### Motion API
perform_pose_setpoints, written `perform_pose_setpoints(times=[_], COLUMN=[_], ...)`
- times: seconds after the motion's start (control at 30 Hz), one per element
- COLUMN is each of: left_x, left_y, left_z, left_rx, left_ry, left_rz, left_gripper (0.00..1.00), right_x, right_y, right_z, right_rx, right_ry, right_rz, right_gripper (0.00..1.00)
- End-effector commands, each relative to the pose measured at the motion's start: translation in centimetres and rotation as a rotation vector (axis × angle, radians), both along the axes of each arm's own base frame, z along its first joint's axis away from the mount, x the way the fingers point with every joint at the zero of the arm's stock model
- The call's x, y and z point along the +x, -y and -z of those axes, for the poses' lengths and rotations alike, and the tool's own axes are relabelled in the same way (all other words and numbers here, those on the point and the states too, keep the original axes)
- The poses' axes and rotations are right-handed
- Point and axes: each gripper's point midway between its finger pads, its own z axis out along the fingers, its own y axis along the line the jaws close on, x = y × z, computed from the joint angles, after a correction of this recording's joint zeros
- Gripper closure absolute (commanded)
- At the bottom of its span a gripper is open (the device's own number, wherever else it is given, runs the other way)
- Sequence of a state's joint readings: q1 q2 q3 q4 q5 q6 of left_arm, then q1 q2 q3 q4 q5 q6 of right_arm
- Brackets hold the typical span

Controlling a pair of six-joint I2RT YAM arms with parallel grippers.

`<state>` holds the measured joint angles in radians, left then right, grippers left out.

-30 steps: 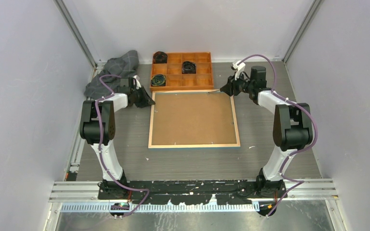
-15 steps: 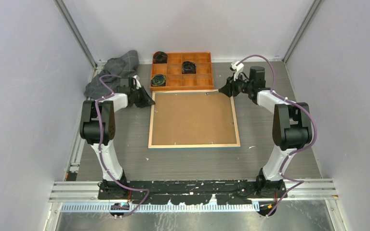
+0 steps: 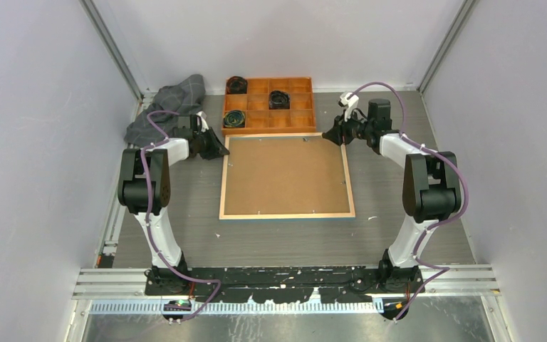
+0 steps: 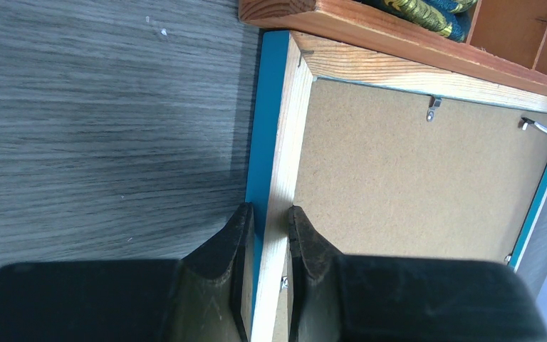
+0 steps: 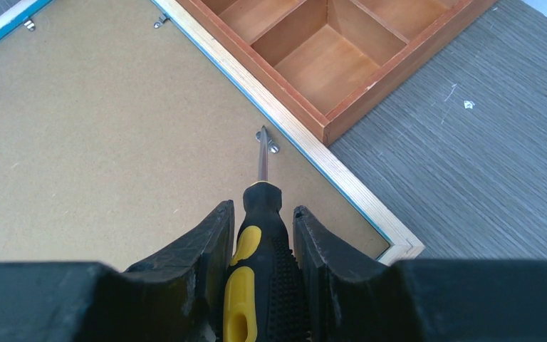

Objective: Take the photo out of the frame
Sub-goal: Release the photo frame item from the photo frame.

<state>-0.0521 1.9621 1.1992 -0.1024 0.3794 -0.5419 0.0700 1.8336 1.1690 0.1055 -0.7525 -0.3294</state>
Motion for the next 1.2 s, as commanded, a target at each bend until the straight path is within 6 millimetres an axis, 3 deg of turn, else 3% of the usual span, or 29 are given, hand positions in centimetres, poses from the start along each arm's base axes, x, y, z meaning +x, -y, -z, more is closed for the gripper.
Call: perform_pose_setpoints(times=[0.0,0.5,0.83,1.17], left_x=[-1.8,-1.8,-1.8,-1.8], left_y=[-0.9,-1.0,-1.1,-1.0], left_z=[4.3,4.3,4.3,4.3], left_rx=[0.038,0.036,0.034,0.033], left_ry=[-0.133,-0.135,-0.135,-0.135], left_rz=[-0.037,-0.04,-0.042,-0.042], left_gripper=[1.0,1.0,1.0,0.99], right_x=[0.2,-1.0,-0.3,-0.8], right_y=[-0.5,-0.5,0.5,0.6], right_z=[-2.7,-3.6,-3.8,-4.5], right_rx=[-0.011,-0.046,-0.095,-0.105], right_ry=[0.07,0.071,0.101,0.116], right_rz=[-0.047,-0.094,-0.048,-0.064], right_gripper=[0.99,0.99,0.99,0.99])
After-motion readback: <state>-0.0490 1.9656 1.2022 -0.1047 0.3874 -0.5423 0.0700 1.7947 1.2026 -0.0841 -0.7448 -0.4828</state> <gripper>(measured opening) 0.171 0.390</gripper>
